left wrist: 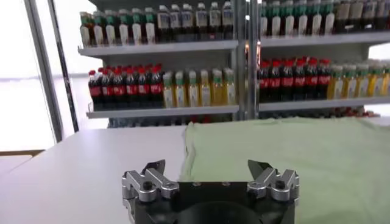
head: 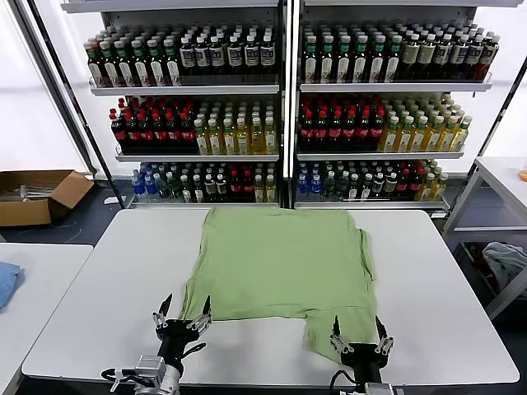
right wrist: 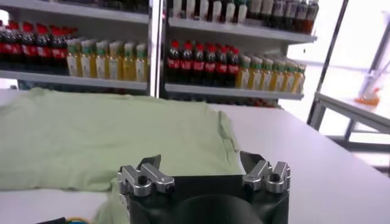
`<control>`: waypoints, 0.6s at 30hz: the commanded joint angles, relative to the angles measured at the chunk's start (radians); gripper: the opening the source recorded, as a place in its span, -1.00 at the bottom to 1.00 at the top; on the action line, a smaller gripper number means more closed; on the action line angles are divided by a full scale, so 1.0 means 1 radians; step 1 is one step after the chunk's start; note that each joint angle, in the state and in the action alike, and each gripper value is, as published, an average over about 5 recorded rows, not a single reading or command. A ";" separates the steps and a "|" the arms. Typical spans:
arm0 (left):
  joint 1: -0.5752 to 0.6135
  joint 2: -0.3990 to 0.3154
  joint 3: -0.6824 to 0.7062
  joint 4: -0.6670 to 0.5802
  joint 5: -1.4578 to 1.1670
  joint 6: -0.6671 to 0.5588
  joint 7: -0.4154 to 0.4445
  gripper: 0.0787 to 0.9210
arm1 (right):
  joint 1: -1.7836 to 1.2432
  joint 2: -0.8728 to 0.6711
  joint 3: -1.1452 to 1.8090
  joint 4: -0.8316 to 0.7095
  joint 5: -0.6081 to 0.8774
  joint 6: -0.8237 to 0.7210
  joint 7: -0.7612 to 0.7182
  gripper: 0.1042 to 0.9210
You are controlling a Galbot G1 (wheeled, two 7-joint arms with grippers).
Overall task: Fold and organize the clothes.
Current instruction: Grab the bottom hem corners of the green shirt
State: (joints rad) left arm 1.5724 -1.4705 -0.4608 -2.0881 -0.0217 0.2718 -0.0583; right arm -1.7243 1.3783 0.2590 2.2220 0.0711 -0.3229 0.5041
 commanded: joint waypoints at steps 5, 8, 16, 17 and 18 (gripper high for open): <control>-0.015 0.022 -0.009 0.029 0.011 0.096 0.006 0.77 | -0.026 0.013 -0.006 0.009 0.051 -0.039 0.051 0.76; -0.026 0.024 -0.016 0.049 -0.004 0.097 0.006 0.77 | -0.026 0.020 -0.009 -0.002 0.050 -0.046 0.059 0.76; -0.042 0.019 -0.020 0.084 -0.022 0.090 0.005 0.77 | -0.018 0.042 -0.014 -0.027 0.063 -0.056 0.075 0.76; -0.043 0.018 -0.020 0.087 -0.022 0.090 0.005 0.77 | -0.016 0.042 -0.014 -0.030 0.066 -0.057 0.075 0.76; -0.044 0.018 -0.020 0.089 -0.022 0.090 0.005 0.77 | -0.015 0.042 -0.014 -0.034 0.069 -0.058 0.075 0.76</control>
State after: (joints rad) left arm 1.5377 -1.4540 -0.4793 -2.0290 -0.0338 0.3465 -0.0526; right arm -1.7316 1.4151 0.2455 2.1915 0.1257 -0.3728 0.5687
